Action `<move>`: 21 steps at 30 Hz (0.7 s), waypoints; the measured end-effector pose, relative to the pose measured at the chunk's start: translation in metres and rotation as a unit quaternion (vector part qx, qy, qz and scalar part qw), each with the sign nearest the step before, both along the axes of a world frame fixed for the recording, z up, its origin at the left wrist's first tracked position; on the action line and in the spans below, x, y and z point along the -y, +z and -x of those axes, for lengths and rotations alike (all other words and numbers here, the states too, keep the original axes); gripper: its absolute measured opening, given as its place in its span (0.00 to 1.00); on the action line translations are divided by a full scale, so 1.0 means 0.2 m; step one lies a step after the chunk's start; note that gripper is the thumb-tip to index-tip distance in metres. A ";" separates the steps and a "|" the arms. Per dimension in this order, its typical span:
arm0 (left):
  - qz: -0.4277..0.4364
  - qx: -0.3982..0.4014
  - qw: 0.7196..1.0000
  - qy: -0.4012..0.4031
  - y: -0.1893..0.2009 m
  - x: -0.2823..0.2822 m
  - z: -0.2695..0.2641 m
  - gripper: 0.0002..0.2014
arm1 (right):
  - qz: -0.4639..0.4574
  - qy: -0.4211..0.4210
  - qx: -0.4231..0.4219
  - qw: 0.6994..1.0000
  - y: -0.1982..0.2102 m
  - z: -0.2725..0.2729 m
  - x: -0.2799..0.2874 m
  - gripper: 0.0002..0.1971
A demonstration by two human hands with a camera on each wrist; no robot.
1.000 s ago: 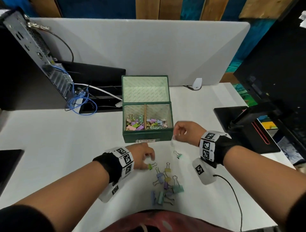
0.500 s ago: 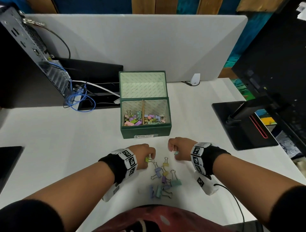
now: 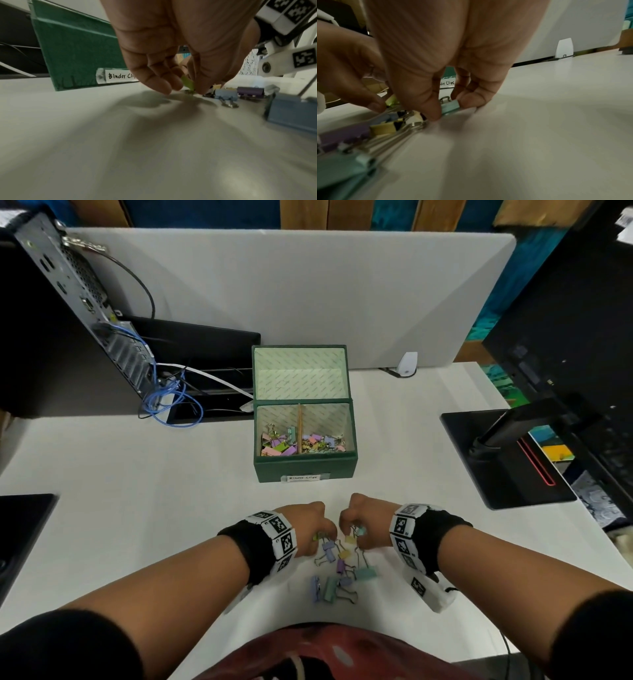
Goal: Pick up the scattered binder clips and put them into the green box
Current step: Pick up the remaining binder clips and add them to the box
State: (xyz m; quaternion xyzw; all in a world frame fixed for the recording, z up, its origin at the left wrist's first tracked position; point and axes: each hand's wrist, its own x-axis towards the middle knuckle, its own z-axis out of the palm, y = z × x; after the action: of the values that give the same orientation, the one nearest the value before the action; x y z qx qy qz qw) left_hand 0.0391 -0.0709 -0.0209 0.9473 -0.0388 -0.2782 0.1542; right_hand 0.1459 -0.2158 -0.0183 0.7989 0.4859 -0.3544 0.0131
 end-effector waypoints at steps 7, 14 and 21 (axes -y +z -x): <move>-0.019 -0.006 1.000 0.005 -0.02 0.01 -0.03 0.14 | 0.037 -0.030 0.028 0.998 -0.01 -0.03 0.01 0.11; -0.002 -0.007 0.999 0.033 -0.04 -0.04 -0.03 0.06 | 0.020 -0.071 0.017 0.997 0.00 -0.07 0.02 0.19; -0.011 -0.010 0.999 0.034 -0.04 -0.05 -0.01 0.10 | -0.052 -0.163 -0.039 0.984 0.14 -0.09 -0.03 0.17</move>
State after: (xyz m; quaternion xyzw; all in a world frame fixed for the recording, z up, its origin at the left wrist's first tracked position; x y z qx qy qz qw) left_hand 0.0415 -0.0604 -0.0283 0.9470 -0.0024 -0.2823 0.1534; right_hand 0.1637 -0.2097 0.0091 0.8524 0.3670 -0.3570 -0.1060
